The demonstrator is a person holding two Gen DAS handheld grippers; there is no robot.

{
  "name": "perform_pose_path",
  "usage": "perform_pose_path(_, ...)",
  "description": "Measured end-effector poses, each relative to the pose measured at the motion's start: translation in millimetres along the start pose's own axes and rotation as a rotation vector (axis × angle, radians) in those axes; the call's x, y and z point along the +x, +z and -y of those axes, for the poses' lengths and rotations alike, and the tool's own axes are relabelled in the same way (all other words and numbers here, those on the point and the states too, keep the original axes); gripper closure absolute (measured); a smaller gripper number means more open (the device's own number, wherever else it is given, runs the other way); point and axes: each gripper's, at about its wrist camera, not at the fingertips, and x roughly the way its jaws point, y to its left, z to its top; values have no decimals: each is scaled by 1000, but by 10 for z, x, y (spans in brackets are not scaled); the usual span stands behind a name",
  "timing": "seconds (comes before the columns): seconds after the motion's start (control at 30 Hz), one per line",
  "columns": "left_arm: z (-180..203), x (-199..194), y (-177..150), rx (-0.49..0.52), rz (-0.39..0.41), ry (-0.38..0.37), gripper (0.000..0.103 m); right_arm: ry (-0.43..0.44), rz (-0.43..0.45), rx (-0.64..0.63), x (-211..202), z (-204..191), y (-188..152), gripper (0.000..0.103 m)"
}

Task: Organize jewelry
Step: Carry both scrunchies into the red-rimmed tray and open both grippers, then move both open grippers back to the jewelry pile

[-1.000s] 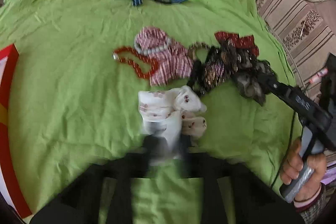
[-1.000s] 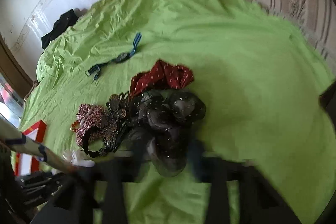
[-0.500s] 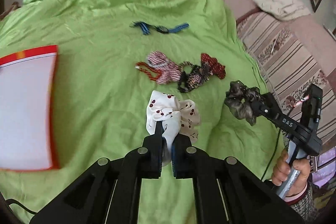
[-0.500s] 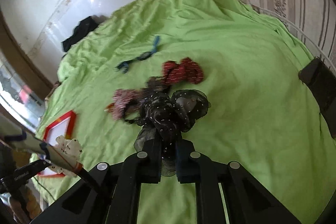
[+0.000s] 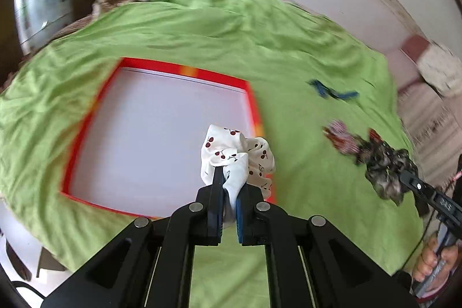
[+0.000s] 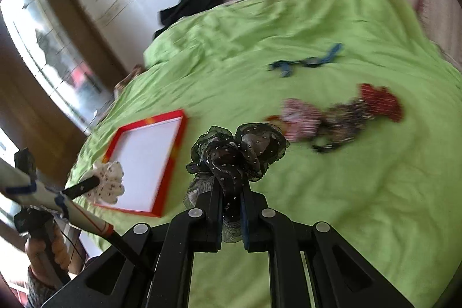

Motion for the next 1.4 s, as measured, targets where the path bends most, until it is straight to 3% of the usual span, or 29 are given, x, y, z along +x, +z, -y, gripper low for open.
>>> perform_pose_path(0.37,-846,342,366,-123,1,77,97,115,-103,-89,955,-965,131,92)
perform_pose_path(0.7,-1229,1010,1076,-173,-35,158,96,73,-168,-140,2067,-1438,540,92)
perform_pose_path(0.93,-1488,1293,1207,-204,-74,173,96,46,-220,-154,2648,-1530,612,92)
perform_pose_path(1.03,-1487,1291,1208,-203,-61,166,91,30,-215,-167,2696,-1523,612,82)
perform_pose_path(1.17,-1472,1183,1208,-212,-16,134,52,36,-184,-168,2583,-1514,640,51)
perform_pose_path(1.27,-1390,1060,1180,-204,8,119,48,55,-150,-189,2395,-1529,637,43)
perform_pose_path(1.4,-1239,867,1062,-178,21,140,47,60,-127,-206,2045,-1411,469,39)
